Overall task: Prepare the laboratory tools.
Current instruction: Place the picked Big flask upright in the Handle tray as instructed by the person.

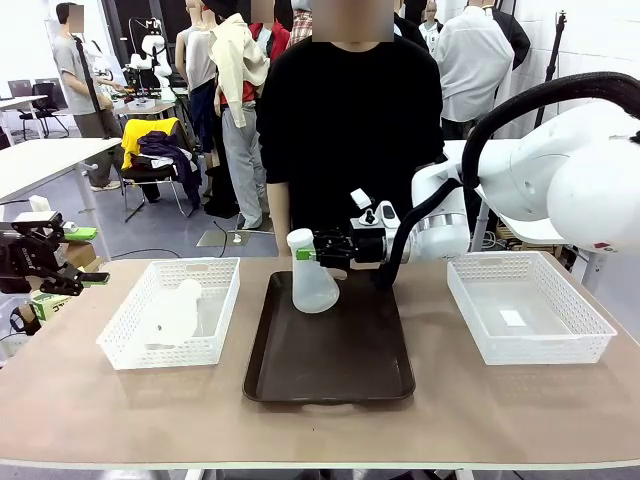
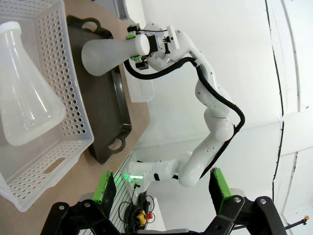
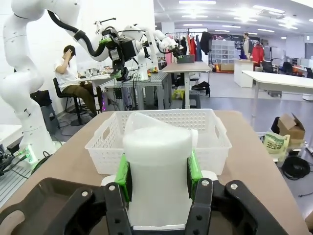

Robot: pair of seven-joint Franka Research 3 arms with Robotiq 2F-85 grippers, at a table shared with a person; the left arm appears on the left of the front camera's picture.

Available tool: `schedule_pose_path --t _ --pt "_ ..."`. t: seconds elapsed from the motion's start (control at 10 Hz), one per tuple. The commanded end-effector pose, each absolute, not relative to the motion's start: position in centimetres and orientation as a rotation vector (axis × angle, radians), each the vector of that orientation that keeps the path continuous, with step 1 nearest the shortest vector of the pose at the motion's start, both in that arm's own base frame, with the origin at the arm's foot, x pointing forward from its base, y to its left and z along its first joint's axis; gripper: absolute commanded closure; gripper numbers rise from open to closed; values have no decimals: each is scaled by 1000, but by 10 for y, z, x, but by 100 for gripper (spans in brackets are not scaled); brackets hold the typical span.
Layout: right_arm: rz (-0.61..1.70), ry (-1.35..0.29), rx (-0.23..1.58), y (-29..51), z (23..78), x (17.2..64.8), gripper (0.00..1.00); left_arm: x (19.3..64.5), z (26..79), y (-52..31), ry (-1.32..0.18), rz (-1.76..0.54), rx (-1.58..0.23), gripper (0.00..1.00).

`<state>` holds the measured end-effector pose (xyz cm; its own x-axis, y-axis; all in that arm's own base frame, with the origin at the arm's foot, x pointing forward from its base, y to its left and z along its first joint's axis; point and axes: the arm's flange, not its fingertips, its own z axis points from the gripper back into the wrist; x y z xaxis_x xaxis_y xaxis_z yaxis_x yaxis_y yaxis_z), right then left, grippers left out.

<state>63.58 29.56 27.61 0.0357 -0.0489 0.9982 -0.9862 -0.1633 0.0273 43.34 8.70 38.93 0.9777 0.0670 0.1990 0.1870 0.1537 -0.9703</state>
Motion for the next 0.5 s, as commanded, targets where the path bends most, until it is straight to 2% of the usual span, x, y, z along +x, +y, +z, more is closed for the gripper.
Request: schedule_pose_path --t 0.0,0.2,0.3,0.4 --pt "1242 -1149 1388 298 271 640 44 433 392 88 -212 -77 -1420 0" --pt "1237 -1115 1375 297 268 640 6 433 392 88 -212 -77 -1420 0" --pt "1230 -1088 1364 295 268 640 0 433 392 88 -212 -77 -1420 0" --pt "1233 -1058 1352 292 270 640 0 433 392 88 -212 -77 -1420 0"
